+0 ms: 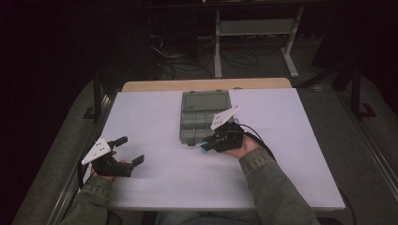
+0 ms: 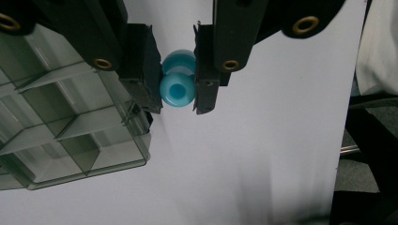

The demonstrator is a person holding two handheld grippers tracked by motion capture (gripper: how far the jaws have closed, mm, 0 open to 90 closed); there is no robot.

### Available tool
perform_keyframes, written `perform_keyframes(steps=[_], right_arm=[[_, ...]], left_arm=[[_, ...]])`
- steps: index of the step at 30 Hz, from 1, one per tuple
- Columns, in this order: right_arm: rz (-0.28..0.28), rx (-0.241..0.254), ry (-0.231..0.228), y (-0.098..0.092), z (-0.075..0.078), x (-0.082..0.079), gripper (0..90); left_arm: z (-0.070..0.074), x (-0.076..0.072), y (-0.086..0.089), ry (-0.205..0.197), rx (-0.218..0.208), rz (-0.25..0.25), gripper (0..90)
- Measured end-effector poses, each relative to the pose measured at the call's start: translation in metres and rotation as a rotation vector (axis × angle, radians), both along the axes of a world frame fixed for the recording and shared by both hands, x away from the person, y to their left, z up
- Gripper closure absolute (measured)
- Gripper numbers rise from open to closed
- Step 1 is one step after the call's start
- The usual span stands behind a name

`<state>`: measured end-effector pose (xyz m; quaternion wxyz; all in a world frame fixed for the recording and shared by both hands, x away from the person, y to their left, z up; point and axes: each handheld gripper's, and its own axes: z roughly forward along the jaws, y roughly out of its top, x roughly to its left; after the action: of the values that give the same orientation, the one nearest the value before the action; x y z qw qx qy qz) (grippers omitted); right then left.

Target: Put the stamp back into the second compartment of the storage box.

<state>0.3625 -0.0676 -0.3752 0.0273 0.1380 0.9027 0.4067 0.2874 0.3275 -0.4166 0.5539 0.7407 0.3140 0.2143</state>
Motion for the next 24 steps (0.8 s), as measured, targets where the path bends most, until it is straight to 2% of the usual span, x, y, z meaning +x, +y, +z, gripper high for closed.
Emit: perform_keyframes(steps=[18,21,24], right_arm=[[-0.020,-0.001,-0.007,0.004,0.019,0.013,71.5],[-0.016,0.004,-0.023,0.006,0.023,0.016,71.5],[-0.024,0.018,-0.013,0.007,0.024,0.018,71.5]], left_arm=[[0.000,0.000,0.000,0.004,-0.002,0.000,0.0],[0.000,0.000,-0.001,0.005,-0.001,-0.002,0.0],[0.000,0.000,-0.001,0.003,-0.003,-0.003,0.0]])
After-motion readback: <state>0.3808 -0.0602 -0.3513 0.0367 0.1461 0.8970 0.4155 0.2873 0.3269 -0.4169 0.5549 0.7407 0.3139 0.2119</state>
